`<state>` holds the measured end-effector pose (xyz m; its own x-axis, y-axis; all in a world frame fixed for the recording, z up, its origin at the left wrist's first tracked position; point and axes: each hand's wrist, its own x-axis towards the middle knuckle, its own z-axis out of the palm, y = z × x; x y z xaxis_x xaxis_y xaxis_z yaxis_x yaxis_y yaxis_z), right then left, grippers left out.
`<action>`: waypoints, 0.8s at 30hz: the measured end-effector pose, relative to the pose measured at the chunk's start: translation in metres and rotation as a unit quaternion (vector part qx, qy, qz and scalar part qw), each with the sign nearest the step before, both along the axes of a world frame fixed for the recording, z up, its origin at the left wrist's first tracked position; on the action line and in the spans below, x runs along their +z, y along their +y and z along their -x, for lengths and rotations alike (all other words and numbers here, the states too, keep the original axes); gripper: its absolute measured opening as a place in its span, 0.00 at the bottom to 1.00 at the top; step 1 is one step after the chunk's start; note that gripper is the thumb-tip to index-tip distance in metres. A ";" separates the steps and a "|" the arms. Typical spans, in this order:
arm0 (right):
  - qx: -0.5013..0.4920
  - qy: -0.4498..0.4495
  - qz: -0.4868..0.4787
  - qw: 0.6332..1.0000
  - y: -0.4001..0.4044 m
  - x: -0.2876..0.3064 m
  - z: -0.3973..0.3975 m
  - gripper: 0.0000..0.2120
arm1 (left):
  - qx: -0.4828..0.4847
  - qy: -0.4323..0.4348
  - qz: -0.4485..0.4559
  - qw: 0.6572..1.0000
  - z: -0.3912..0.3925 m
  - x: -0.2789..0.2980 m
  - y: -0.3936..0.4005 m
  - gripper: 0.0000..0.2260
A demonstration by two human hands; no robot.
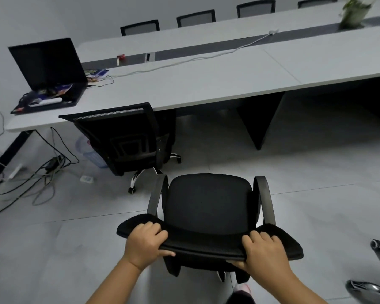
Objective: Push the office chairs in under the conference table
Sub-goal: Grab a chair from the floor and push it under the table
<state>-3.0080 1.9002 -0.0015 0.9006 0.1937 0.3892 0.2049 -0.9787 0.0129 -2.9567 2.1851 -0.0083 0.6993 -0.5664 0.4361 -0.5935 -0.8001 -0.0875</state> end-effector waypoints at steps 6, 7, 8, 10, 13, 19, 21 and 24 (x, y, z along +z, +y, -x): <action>0.004 0.026 -0.008 1.000 0.003 -0.001 -0.087 0.25 | 0.017 0.012 -0.050 0.999 -0.095 0.005 0.002 0.24; 0.000 0.026 -0.005 1.000 0.000 -0.002 -0.103 0.25 | 0.015 0.011 -0.057 0.998 -0.111 0.005 -0.002 0.23; -0.002 0.028 -0.004 1.000 -0.004 -0.002 -0.118 0.25 | 0.015 0.015 -0.061 0.998 -0.127 0.006 -0.005 0.22; -0.012 0.031 -0.002 0.999 -0.011 0.000 -0.147 0.25 | 0.021 0.021 -0.061 0.998 -0.157 0.007 -0.013 0.25; -0.017 0.040 -0.001 0.999 -0.016 0.002 -0.183 0.25 | 0.006 0.022 -0.064 0.998 -0.198 0.009 -0.020 0.22; -0.010 0.000 -0.016 1.000 -0.025 0.001 -0.248 0.35 | -0.049 0.008 -0.059 0.997 -0.279 0.011 -0.029 0.20; -0.015 -0.012 -0.010 1.000 -0.029 0.002 -0.268 0.36 | -0.060 0.011 -0.051 0.997 -0.302 0.013 -0.032 0.22; -0.027 -0.006 0.002 1.000 -0.035 0.006 -0.299 0.36 | -0.076 0.008 -0.035 0.996 -0.336 0.014 -0.041 0.24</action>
